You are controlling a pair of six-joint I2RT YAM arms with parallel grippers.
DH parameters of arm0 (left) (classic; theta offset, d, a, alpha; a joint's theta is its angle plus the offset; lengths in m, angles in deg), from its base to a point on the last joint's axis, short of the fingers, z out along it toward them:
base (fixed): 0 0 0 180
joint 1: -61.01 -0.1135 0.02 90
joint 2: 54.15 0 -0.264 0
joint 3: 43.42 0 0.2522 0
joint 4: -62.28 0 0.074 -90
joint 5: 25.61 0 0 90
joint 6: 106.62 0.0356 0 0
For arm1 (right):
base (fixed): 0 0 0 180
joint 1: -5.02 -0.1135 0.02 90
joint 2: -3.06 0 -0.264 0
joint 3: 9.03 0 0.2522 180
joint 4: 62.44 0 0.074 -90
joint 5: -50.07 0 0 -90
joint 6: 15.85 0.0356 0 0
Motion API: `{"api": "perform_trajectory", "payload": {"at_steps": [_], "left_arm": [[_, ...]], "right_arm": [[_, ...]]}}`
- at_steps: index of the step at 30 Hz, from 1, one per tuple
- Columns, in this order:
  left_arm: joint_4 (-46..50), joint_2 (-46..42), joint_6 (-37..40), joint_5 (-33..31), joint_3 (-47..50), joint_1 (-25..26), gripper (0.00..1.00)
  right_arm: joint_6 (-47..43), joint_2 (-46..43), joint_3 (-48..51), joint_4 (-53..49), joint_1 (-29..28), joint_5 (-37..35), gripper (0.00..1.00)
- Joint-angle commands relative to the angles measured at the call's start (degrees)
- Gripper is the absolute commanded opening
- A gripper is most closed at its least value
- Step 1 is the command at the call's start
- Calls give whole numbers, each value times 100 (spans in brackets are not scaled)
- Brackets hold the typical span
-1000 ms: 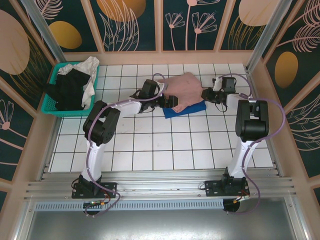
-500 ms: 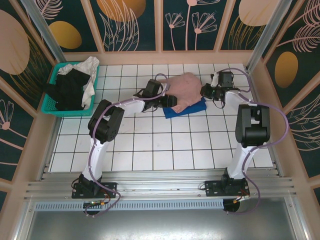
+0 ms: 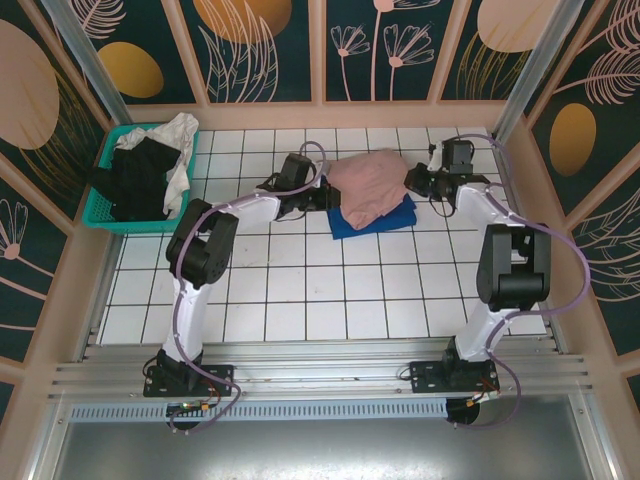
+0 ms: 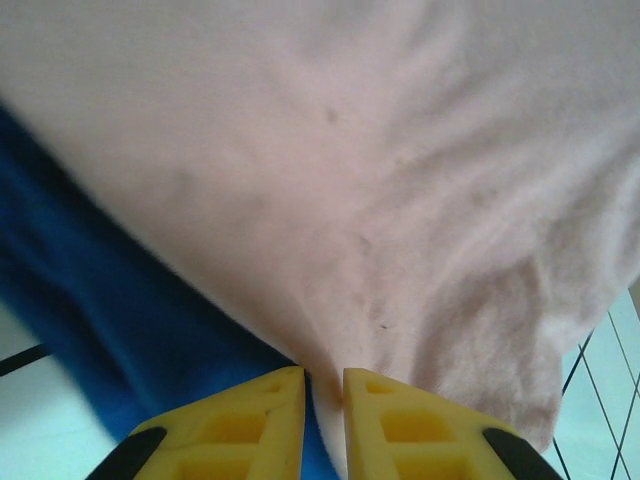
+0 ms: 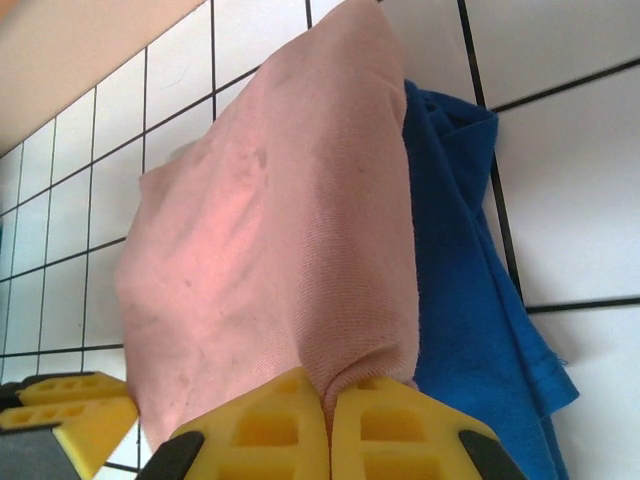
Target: Fold and stack the t-shirts
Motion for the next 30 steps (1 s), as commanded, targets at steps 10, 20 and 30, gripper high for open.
{"api": "perform_trajectory", "payload": {"at_steps": [10,20,30], "left_arm": [[-306,-710,-73,63,684,-300,37],[303,-1460,576,-538,988,-675,66],[335,-1812,838,-737,1416,-754,75]], "right_arm": [[316,-520,1422,2,-271,-846,14],[-226,-1262,736,-919,-1040,-3361,49],[-252,805,-453,88,-2681,-2901,66]]}}
